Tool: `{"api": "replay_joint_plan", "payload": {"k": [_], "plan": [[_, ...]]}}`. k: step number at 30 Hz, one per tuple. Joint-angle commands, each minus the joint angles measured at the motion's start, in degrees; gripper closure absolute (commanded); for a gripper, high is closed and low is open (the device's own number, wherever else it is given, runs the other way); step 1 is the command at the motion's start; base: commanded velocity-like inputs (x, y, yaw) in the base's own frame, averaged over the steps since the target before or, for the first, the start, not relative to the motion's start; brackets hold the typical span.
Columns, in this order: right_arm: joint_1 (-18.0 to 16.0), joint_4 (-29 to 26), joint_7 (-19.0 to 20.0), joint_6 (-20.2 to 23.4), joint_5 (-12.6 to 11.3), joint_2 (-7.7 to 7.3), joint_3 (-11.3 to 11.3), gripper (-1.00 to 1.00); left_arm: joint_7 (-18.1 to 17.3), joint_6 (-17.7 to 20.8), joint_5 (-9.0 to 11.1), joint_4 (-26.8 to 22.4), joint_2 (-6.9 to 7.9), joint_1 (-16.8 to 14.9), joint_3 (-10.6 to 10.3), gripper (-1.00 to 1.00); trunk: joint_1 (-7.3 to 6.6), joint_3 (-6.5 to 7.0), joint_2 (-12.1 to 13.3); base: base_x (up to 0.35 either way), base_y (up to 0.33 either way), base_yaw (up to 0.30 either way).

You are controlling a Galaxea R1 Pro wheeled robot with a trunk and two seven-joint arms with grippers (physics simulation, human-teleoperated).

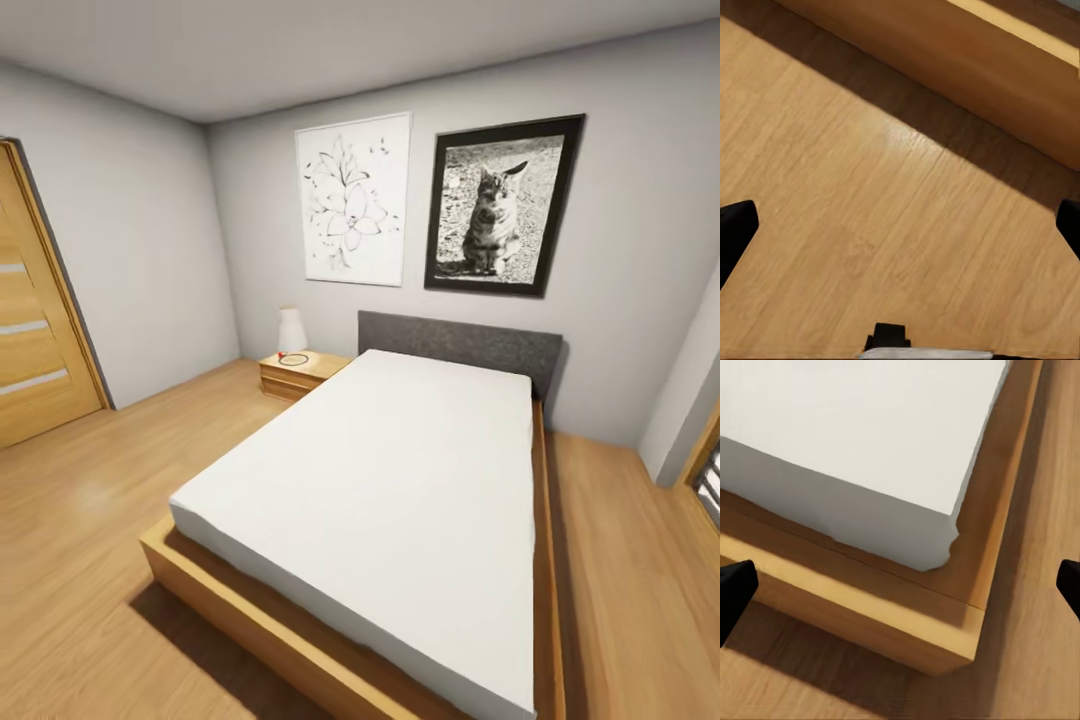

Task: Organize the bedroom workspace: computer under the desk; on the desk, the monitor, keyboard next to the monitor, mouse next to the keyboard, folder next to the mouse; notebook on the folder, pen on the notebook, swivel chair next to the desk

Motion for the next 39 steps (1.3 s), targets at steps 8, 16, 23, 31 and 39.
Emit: {"api": "replay_joint_plan", "payload": {"k": [8, 16, 23, 31, 39], "plan": [[-0.02, 0.06, -0.13, -0.21, -0.09, 0.05, 0.0, -1.0, 0.01, -0.11, 0.01, 2.25, -0.1, 0.01, -0.24, -1.0, 0.04, -0.05, -0.05, 0.251, 0.239, 0.275], [-0.02, 0.0, -0.16, -0.22, -0.1, 0.08, 0.0, -1.0, 0.01, -0.12, 0.2, 2.45, -0.1, 0.01, -0.18, -1.0, 0.04, -0.09, -0.05, 0.286, 0.211, 0.277], [-0.02, 0.0, -0.21, -0.22, -0.1, 0.08, 0.0, -1.0, 0.01, -0.12, 0.25, 2.53, -0.1, 0.01, -0.17, -1.0, 0.04, -0.35, -0.05, 0.295, 0.205, 0.259], [-0.02, 0.06, -0.21, -0.22, -0.1, 0.08, 0.0, -1.0, 0.01, -0.12, 0.25, 2.57, -0.1, 0.01, -0.17, -1.0, 0.04, -0.74, -0.05, 0.287, 0.222, 0.246], [-0.02, 0.06, -0.16, -0.29, -0.04, 0.08, 0.0, -1.0, 0.01, -0.12, 0.25, 2.64, -0.1, 0.01, -0.17, -1.0, 0.04, -1.17, -0.05, 0.273, 0.23, 0.23]]}}
